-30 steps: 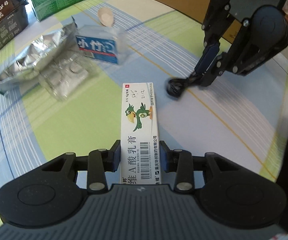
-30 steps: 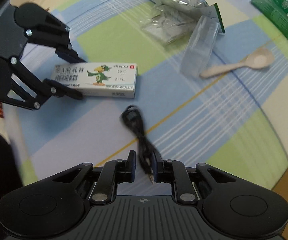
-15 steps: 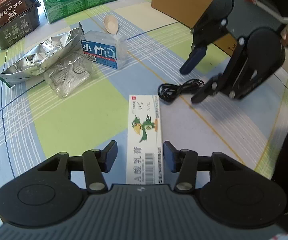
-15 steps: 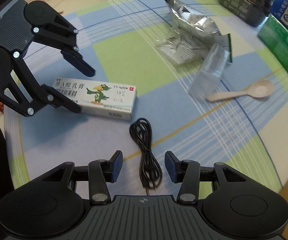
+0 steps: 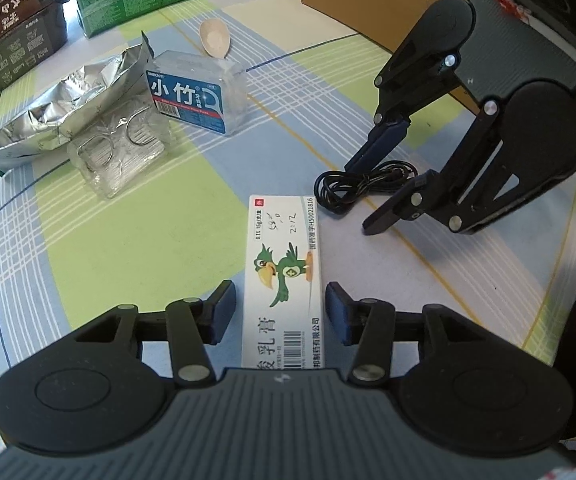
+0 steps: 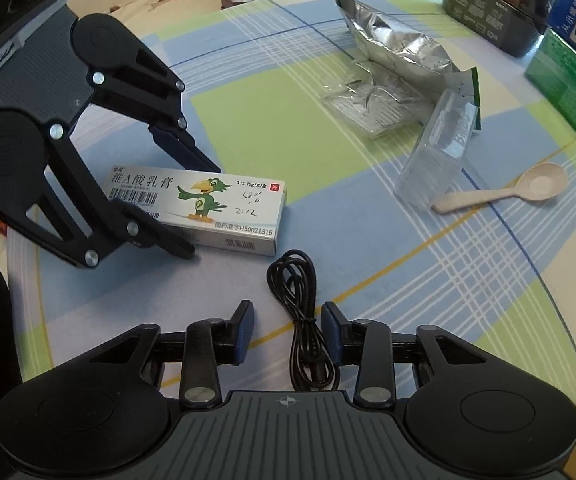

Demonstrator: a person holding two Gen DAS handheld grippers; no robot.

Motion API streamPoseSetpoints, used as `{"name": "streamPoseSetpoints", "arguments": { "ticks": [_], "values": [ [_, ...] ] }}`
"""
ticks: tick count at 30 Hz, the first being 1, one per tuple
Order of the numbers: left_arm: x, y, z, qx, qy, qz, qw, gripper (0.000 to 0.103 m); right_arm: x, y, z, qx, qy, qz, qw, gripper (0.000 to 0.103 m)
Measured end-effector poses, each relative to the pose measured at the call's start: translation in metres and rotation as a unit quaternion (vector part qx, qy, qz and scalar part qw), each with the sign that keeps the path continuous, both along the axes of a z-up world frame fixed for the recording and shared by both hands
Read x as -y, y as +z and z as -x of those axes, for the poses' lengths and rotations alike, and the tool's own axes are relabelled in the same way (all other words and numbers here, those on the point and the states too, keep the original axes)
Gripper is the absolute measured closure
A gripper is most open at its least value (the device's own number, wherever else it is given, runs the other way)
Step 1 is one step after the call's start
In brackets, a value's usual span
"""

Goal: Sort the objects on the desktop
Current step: 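Grasp the white ointment box with the left tool while the right tool grasps the black cable, then carry the ointment box and cable to the cardboard box and release both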

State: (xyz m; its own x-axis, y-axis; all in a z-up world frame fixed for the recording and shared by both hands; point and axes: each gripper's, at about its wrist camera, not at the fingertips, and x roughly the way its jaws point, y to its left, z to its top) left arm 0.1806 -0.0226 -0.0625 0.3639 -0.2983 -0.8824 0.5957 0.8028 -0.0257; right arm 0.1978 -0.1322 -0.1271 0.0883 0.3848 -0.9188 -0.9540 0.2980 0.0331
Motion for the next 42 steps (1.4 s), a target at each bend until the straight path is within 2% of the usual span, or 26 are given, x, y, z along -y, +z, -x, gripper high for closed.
{"name": "streamPoseSetpoints", "arguments": {
  "ticks": [5,7,13,22,37,42],
  "values": [
    [0.003,0.001,0.002,0.002,0.003,-0.007,1.0000,0.064,0.000,0.001,0.001,0.002,-0.007,-0.001,1.000,0.082],
    [0.003,0.002,0.002,0.002,0.008,-0.007,0.9999,0.070,0.001,0.001,0.002,0.006,-0.007,0.000,1.000,0.092],
    [0.005,0.002,0.006,0.001,0.014,-0.005,0.9999,0.070,0.002,0.000,0.009,0.026,-0.007,0.004,1.000,0.093],
    [0.005,0.013,0.012,-0.002,0.034,-0.006,0.9994,0.070,0.019,0.021,0.008,0.017,-0.065,-0.020,0.998,0.093],
    [0.030,0.071,0.031,0.023,0.056,-0.014,0.9981,0.070,0.053,0.089,0.032,0.037,-0.137,-0.058,0.988,0.093],
    [0.045,0.094,0.037,0.030,0.068,-0.003,0.9972,0.070,0.073,0.115,0.040,0.048,-0.162,-0.071,0.983,0.093]
  ]
}}
